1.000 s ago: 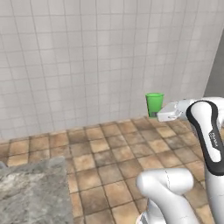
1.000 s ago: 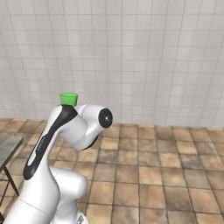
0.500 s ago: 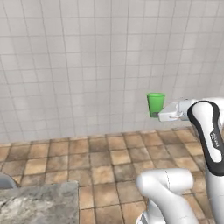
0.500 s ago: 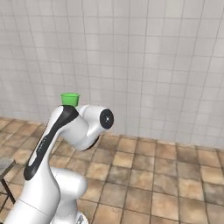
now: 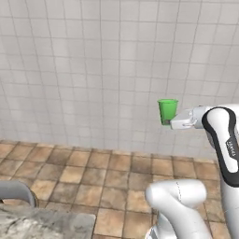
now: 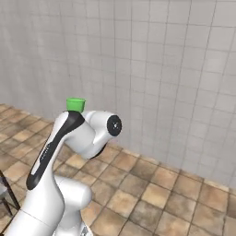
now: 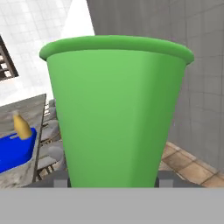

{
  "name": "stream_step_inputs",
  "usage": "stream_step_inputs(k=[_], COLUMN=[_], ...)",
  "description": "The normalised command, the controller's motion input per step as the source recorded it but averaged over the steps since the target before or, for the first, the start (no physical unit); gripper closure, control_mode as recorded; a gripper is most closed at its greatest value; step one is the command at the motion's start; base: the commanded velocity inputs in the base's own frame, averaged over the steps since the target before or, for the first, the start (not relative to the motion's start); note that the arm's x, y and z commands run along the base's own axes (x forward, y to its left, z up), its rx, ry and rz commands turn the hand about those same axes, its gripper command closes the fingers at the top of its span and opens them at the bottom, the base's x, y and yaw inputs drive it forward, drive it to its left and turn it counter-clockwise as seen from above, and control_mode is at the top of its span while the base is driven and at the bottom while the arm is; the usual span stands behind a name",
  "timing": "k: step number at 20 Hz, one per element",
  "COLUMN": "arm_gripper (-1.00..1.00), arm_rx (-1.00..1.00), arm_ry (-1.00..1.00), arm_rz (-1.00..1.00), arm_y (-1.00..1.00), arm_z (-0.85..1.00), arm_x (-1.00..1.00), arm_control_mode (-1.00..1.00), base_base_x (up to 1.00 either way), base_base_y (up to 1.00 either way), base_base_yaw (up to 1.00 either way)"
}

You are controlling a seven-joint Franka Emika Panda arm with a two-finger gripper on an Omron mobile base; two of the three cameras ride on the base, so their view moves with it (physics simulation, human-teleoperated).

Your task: There is a tray on the dining counter. Grab the cup, mug, and pitcher and place them on the tray. The pitcher may be placed next to the tray if it cannot fit the tray.

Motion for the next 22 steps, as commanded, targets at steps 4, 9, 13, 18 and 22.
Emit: stream_step_inputs(k=[4,9,13,18,22], arm_gripper=[1.00,1.00,1.00,1.00,1.00], arm_rx=[0.00,0.00,0.00,0.00,0.00], arm_ry=[0.00,0.00,0.00,0.00,0.00], arm_rz=[0.00,0.00,0.00,0.00,0.00], arm_y=[0.00,0.00,0.00,0.00,0.00], arm_z=[0.00,0.00,0.00,0.00,0.00], arm_x=[0.00,0.00,0.00,0.00,0.00], arm_control_mode=[1.00,1.00,1.00,1.00,1.00], base_base_x=[0.70,0.68,0.69,0.68,0.68], base_base_y=[-0.09,-0.10,-0.10,-0.09,-0.10], base_base_yaw=[0.50,0.49,0.49,0.51,0.49])
